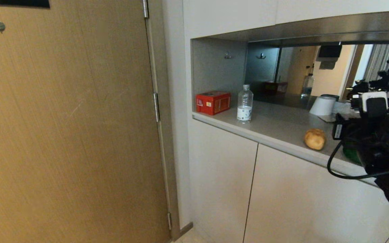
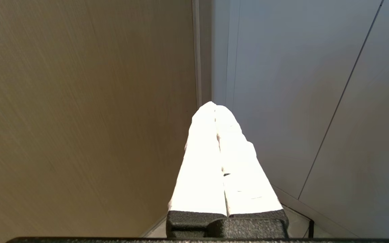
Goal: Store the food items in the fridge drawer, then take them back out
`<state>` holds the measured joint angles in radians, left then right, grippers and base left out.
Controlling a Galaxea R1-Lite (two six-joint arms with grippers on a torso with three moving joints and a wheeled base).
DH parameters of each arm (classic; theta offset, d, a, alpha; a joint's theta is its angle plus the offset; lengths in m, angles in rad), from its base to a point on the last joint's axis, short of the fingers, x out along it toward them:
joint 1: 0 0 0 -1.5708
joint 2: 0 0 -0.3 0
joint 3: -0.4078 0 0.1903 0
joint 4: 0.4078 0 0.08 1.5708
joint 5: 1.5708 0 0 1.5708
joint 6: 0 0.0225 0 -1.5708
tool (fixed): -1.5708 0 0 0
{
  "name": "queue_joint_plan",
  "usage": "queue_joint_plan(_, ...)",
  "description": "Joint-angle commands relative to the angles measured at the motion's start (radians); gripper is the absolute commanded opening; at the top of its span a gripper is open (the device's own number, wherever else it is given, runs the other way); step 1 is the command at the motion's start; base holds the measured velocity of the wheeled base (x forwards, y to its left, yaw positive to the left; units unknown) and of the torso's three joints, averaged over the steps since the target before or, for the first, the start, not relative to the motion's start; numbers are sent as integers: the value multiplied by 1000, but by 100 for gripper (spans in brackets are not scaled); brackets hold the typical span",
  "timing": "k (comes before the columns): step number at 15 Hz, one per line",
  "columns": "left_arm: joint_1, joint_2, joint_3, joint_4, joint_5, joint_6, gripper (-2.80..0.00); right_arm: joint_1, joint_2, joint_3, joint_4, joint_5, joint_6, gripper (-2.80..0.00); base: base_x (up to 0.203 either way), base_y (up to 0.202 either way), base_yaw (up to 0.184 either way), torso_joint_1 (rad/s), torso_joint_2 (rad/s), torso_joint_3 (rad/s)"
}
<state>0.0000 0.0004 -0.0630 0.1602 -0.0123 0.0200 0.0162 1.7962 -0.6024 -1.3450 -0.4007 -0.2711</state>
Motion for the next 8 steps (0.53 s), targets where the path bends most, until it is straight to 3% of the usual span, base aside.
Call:
queue_joint_plan(1,0,-2,0,1,0,0,-280,1,-125,90,-8,29,9,-280,0,0,0,0,0,0)
queue_joint_plan(4,0,0,0,2,0,0,-280,3,-265,263,-7,168,37,-280,0,0,0,0,0,0)
queue_joint_plan(8,0,-2,0,1,0,0,-280,4,-382,389,-8,202,76,-280,0,0,0,0,0,0)
